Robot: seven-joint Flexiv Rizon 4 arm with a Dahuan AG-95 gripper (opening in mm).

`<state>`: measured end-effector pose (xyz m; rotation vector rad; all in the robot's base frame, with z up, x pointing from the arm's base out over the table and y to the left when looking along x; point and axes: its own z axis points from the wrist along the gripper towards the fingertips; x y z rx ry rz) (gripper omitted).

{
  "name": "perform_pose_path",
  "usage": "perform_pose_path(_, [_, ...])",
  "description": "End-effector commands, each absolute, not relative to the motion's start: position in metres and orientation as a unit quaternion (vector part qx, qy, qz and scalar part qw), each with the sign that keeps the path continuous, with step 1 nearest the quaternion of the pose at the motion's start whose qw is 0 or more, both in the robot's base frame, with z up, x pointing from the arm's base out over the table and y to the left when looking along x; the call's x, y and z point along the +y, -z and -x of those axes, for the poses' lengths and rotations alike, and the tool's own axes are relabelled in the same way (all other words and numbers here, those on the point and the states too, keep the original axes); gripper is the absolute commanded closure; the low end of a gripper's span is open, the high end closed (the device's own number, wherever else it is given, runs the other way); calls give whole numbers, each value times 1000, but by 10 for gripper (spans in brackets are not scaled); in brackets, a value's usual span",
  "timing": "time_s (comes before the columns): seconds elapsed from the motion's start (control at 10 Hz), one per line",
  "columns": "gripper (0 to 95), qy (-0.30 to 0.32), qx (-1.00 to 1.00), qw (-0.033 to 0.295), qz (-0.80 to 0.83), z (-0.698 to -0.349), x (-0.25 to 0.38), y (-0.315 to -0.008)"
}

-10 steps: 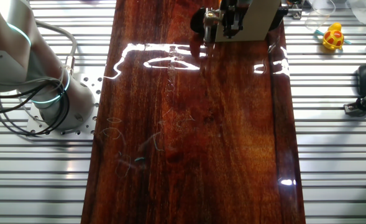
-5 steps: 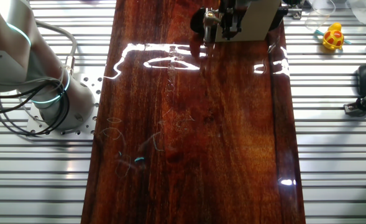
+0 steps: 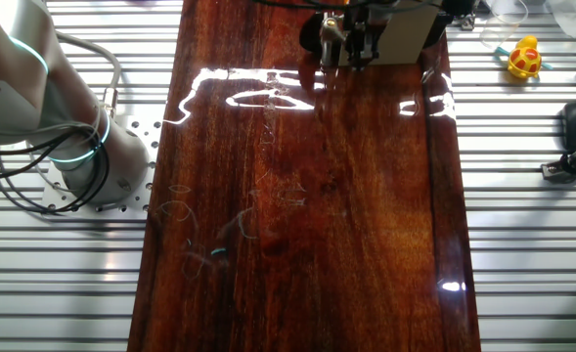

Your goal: Turn off the water tap

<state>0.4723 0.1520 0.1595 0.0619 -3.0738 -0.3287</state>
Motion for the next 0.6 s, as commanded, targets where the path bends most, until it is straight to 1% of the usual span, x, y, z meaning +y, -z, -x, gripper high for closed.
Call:
perform_pose_path(0.1, [570,106,-994,23,-22,-467,150,-158])
perform_pose_path(0.6, [570,107,-994,23,-27,-454,146,-156])
